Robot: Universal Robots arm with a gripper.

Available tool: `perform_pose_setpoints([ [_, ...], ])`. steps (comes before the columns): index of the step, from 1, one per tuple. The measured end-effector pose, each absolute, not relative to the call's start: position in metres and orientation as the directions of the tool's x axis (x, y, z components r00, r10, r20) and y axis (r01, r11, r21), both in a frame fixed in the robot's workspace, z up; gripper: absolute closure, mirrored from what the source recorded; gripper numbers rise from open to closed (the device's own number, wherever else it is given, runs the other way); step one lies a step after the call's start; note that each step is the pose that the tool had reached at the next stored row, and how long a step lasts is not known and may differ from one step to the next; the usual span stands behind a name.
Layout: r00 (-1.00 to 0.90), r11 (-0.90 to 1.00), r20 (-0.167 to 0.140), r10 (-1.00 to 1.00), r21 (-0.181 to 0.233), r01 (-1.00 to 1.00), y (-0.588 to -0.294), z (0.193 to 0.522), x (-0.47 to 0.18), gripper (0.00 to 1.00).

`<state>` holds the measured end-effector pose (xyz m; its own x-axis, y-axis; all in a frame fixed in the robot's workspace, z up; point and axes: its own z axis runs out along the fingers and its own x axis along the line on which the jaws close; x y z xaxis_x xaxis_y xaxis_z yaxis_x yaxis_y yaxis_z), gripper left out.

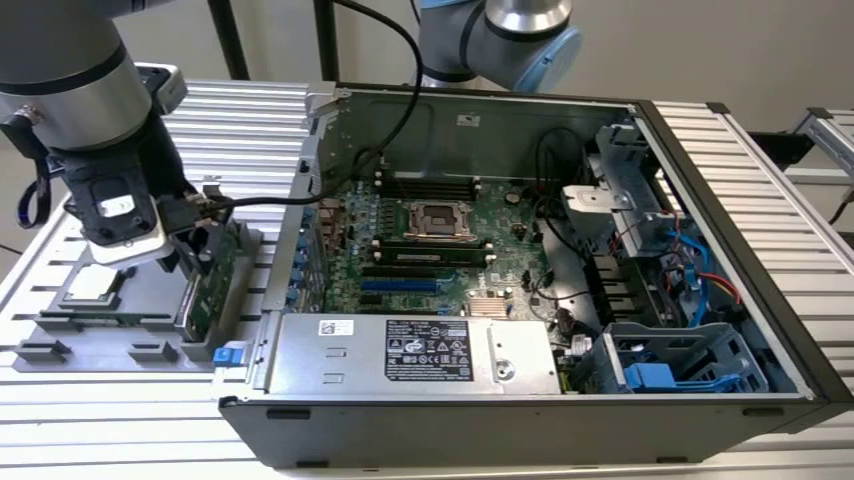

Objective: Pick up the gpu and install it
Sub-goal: 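Pick up the gpu and move the gpu toward the slot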

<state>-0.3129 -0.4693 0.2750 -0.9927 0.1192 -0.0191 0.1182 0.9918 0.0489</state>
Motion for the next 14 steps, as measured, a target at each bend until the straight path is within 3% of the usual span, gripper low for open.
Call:
perform_pose_setpoints([
  [14,-0.993,0.992,-0.019,0.119,0.049,0.118,-0.469,0.262,-0.313,0.0],
])
